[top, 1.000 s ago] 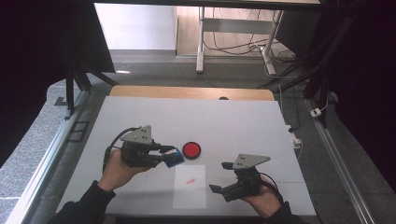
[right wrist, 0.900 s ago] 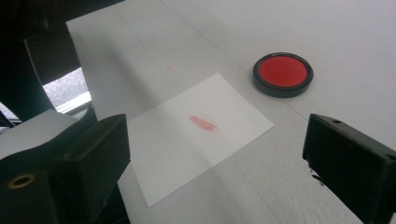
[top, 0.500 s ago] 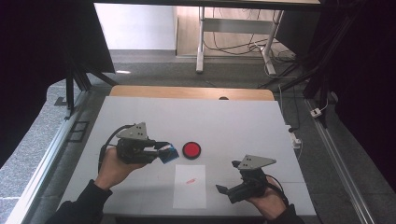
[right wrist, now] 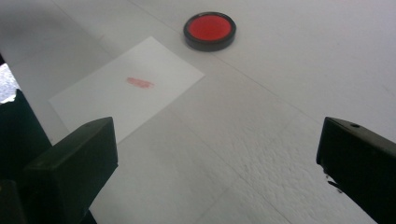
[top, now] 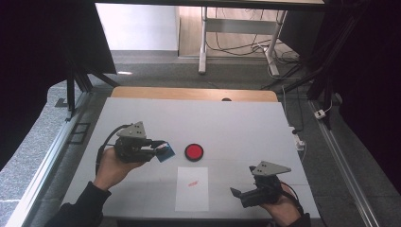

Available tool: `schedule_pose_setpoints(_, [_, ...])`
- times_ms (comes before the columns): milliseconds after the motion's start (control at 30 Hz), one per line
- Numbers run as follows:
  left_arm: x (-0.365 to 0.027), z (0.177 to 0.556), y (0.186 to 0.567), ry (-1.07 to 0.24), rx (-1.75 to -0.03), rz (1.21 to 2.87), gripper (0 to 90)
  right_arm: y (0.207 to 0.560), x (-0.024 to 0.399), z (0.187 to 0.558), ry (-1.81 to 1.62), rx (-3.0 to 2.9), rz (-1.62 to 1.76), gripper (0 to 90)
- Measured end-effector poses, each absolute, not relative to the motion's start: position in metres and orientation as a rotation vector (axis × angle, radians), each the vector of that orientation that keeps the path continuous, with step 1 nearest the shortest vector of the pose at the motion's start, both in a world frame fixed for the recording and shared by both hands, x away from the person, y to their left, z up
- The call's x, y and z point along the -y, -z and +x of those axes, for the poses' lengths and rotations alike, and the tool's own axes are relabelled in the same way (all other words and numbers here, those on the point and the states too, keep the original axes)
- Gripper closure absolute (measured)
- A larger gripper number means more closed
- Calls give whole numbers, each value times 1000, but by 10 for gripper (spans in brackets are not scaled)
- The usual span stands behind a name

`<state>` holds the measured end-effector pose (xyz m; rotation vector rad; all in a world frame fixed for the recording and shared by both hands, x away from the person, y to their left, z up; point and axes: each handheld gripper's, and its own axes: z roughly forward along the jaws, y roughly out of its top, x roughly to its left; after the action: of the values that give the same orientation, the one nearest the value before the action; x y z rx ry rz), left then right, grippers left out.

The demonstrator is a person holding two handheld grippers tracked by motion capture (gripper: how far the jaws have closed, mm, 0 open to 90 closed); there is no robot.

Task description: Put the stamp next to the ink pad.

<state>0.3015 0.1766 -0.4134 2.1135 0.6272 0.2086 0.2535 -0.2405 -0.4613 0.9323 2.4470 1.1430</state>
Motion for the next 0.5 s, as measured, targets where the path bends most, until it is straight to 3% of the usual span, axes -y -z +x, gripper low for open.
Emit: schedule_pose_setpoints(500, [-191, 313, 429, -263, -769, 2114, 700, 463, 264, 248, -1113, -2409, 1032, 0])
